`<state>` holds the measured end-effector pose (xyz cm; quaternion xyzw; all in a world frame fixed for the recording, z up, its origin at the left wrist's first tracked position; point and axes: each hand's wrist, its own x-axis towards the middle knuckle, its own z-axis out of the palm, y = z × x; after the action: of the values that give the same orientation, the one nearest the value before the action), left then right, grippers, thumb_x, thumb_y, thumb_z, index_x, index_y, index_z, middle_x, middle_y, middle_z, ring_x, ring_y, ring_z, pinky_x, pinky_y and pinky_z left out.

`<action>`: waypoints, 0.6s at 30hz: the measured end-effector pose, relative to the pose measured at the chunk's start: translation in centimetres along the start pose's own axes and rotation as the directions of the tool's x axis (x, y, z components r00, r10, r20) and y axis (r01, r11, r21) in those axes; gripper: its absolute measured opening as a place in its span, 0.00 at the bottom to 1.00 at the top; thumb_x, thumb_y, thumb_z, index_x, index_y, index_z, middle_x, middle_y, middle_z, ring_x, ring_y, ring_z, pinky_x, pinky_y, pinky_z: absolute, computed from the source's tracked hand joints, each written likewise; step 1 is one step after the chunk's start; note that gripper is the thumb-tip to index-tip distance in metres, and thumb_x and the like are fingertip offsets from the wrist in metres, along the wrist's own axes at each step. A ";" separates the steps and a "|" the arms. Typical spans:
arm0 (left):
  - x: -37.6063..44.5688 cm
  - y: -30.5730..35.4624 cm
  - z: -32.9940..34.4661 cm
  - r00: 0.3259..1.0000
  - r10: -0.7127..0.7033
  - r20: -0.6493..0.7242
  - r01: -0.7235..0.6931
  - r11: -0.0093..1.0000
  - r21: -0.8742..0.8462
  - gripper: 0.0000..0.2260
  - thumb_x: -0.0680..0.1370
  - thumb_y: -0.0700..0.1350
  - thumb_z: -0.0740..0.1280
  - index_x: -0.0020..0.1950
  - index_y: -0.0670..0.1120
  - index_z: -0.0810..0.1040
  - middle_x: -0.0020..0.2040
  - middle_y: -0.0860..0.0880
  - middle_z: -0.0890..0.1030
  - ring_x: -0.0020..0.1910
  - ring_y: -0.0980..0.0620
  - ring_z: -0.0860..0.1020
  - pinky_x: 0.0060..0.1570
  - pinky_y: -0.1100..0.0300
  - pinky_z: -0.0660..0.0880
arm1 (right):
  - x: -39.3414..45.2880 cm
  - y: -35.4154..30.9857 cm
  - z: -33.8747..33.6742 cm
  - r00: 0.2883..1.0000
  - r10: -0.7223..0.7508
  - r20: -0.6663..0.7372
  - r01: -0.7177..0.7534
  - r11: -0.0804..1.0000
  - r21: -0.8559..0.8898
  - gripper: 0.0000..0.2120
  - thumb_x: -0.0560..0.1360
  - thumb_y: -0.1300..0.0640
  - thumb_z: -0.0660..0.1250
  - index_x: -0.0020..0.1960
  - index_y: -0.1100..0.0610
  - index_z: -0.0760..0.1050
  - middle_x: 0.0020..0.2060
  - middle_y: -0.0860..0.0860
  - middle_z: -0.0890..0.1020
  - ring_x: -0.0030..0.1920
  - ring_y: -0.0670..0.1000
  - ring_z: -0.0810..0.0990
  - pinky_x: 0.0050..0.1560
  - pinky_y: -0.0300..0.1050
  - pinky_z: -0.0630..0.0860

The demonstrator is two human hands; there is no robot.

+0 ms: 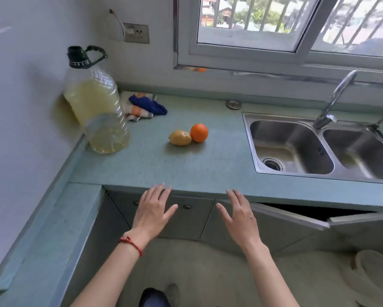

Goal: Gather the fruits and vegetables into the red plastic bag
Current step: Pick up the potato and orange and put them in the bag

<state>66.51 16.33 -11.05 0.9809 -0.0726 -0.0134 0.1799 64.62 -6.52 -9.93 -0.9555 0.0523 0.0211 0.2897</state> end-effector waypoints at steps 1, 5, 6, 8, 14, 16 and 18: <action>1.6 -0.5 -0.2 1.000 0.004 0.007 -0.004 1.000 0.012 0.27 0.78 0.56 0.56 0.74 0.47 0.55 0.75 0.45 0.58 0.75 0.47 0.53 0.73 0.54 0.47 | 1.5 -0.3 0.1 1.000 0.005 0.003 -0.005 1.000 -0.003 0.27 0.77 0.44 0.57 0.73 0.52 0.57 0.74 0.52 0.59 0.74 0.51 0.57 0.70 0.48 0.60; 6.7 -2.0 -0.7 1.000 -0.001 0.018 0.001 1.000 -0.009 0.27 0.78 0.55 0.57 0.74 0.46 0.56 0.75 0.45 0.58 0.75 0.47 0.54 0.73 0.53 0.49 | 6.2 -1.3 0.6 1.000 0.004 0.031 -0.003 1.000 -0.006 0.27 0.77 0.45 0.57 0.73 0.53 0.57 0.74 0.52 0.59 0.74 0.50 0.56 0.71 0.48 0.58; 7.9 -2.2 -0.8 1.000 0.001 0.020 0.000 1.000 -0.015 0.27 0.78 0.55 0.57 0.74 0.46 0.56 0.75 0.45 0.58 0.75 0.47 0.54 0.73 0.53 0.49 | 7.3 -1.6 0.8 0.999 -0.001 0.039 0.001 1.000 -0.010 0.27 0.77 0.45 0.57 0.73 0.53 0.57 0.74 0.52 0.59 0.74 0.50 0.56 0.71 0.48 0.58; 10.2 -2.6 -0.6 1.000 0.001 0.030 -0.001 1.000 -0.007 0.27 0.78 0.55 0.57 0.73 0.46 0.57 0.75 0.45 0.59 0.75 0.47 0.54 0.73 0.53 0.50 | 9.8 -2.0 1.1 0.998 -0.004 0.057 0.005 1.000 -0.021 0.28 0.77 0.45 0.57 0.73 0.53 0.56 0.74 0.52 0.59 0.74 0.50 0.55 0.71 0.47 0.57; 16.9 -3.7 0.0 0.999 -0.042 0.023 0.042 0.999 -0.017 0.27 0.78 0.55 0.57 0.73 0.45 0.57 0.75 0.44 0.60 0.74 0.46 0.55 0.72 0.53 0.51 | 17.7 -2.6 1.9 0.996 -0.044 0.079 0.047 0.998 -0.031 0.28 0.77 0.44 0.57 0.73 0.53 0.57 0.74 0.53 0.60 0.73 0.52 0.58 0.69 0.49 0.62; 19.0 -3.7 0.2 0.997 -0.065 0.029 0.066 0.997 -0.031 0.27 0.78 0.55 0.57 0.73 0.46 0.57 0.75 0.44 0.59 0.75 0.46 0.54 0.72 0.53 0.51 | 20.2 -2.5 2.0 0.995 -0.056 0.084 0.059 0.998 -0.035 0.28 0.77 0.45 0.58 0.73 0.54 0.57 0.73 0.53 0.61 0.73 0.52 0.59 0.68 0.49 0.64; 21.1 -3.8 0.5 0.996 -0.080 0.040 0.081 0.996 -0.033 0.27 0.78 0.56 0.57 0.74 0.46 0.56 0.75 0.45 0.59 0.75 0.46 0.54 0.73 0.53 0.50 | 22.7 -2.4 2.0 0.994 -0.062 0.095 0.066 0.997 -0.038 0.27 0.77 0.46 0.58 0.73 0.54 0.57 0.73 0.53 0.61 0.73 0.52 0.60 0.68 0.49 0.64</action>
<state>87.86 16.62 -12.85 0.9793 -0.0362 -0.0410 0.1948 87.46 -5.44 -11.91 -0.9604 0.0076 0.0575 0.2724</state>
